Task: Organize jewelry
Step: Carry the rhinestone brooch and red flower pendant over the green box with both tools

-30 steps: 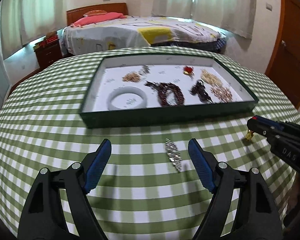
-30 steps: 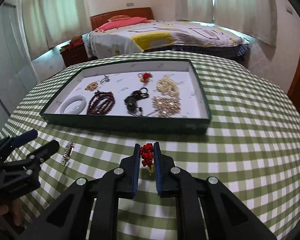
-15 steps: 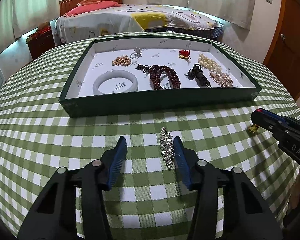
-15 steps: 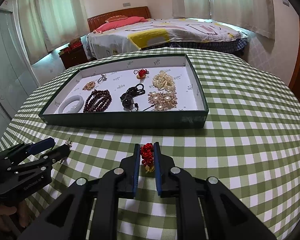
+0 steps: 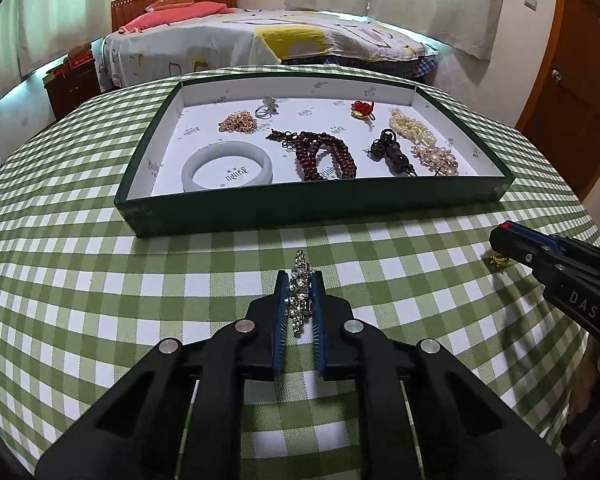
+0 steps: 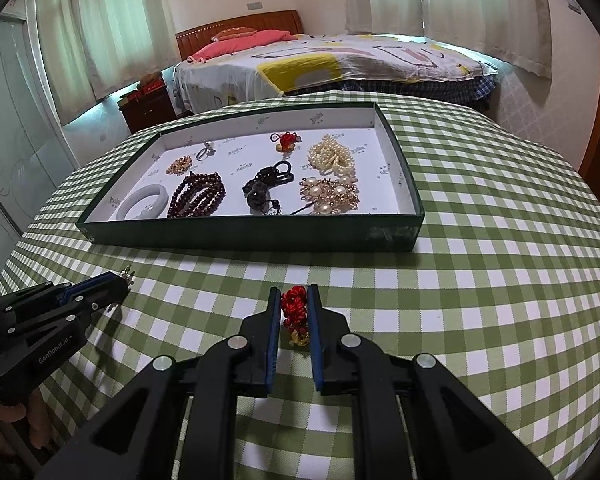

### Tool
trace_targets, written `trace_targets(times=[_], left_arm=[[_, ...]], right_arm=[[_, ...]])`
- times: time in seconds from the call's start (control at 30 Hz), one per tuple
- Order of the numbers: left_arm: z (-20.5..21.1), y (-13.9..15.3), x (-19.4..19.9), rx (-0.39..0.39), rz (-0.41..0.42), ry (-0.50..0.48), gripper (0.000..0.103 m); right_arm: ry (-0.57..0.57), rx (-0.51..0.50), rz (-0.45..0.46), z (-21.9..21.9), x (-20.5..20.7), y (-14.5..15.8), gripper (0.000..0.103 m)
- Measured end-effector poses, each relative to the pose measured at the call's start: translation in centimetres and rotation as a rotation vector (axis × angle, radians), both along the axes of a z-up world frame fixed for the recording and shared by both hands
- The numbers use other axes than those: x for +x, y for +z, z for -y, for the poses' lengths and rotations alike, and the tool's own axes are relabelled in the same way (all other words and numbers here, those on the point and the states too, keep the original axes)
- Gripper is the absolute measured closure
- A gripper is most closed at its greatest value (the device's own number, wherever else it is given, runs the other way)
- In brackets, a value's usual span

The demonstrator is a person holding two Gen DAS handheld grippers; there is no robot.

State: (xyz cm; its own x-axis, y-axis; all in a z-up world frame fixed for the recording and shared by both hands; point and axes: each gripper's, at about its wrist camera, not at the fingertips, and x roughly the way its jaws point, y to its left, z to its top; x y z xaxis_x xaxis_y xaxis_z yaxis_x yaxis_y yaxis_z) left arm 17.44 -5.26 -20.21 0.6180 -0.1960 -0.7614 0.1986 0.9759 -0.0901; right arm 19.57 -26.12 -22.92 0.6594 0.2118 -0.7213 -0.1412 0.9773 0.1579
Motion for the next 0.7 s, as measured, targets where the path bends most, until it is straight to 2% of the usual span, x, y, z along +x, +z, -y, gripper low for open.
trace_targets(times=[0.33, 0.7], left_arm=[[-0.7, 1.5, -0.6, -0.015, 0.039, 0.007, 0.092], [-1.4, 4.6, -0.7, -0.036, 0.115, 0.021, 0.091]], right_arm=[[0.008, 0.006, 0.042, -0.5, -0.6, 1.0, 0.089], [0.032, 0.019, 0.108, -1.5, -1.1, 3.7, 0.089]])
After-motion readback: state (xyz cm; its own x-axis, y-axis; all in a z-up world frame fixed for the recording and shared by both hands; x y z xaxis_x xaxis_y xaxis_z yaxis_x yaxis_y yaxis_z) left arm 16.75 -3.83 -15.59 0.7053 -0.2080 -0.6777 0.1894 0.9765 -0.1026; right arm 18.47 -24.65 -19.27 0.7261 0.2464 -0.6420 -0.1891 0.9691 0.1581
